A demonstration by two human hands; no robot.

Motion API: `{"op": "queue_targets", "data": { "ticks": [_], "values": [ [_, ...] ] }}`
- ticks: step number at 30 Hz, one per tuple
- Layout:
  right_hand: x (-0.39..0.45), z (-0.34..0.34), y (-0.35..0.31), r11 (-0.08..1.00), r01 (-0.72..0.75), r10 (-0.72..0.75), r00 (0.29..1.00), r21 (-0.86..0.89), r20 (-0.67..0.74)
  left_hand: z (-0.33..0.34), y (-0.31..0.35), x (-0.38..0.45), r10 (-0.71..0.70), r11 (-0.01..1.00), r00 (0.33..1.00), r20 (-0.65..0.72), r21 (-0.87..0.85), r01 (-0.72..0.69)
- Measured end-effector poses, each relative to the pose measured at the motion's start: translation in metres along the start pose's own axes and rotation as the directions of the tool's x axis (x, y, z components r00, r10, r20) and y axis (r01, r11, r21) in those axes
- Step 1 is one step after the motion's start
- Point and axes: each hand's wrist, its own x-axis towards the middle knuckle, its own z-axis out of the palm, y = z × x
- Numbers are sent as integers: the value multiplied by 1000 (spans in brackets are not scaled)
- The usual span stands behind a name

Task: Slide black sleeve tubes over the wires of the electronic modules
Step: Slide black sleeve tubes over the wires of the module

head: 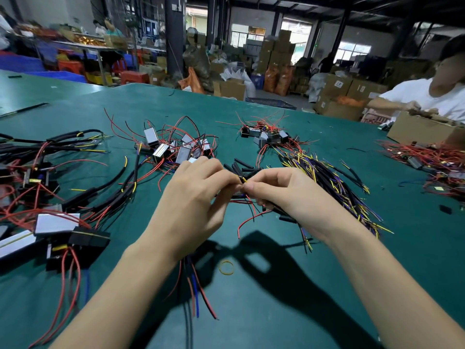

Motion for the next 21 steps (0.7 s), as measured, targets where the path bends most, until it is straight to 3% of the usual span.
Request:
{"op": "queue_targets", "data": {
  "ticks": [3,5,7,10,12,16,18,21],
  "values": [
    [0,4,0,997,75,-77,996,-31,-42,2,5,-1,-210,970,977,26,-119,212],
    [0,8,1,992,110,-115,990,-63,-77,4,7,0,-367,869,928,63,-331,367],
    [1,11,3,990,125,-132,984,-60,-123,5,9,0,-440,819,894,90,-368,440],
    [4,11,7,997,60,-50,980,48,-193,3,12,0,-358,930,932,-48,-109,352],
    [6,10,11,989,-17,48,978,150,-205,0,11,0,-235,971,968,-90,-60,230],
    [8,8,15,948,-76,132,977,309,-164,6,3,-7,-23,999,997,78,46,20],
    [8,8,14,939,-83,138,980,334,-144,8,0,-10,-24,999,992,123,36,19],
    [9,7,14,939,-83,133,982,334,-132,8,-1,-9,-45,998,997,68,-40,48]
  ]
}}
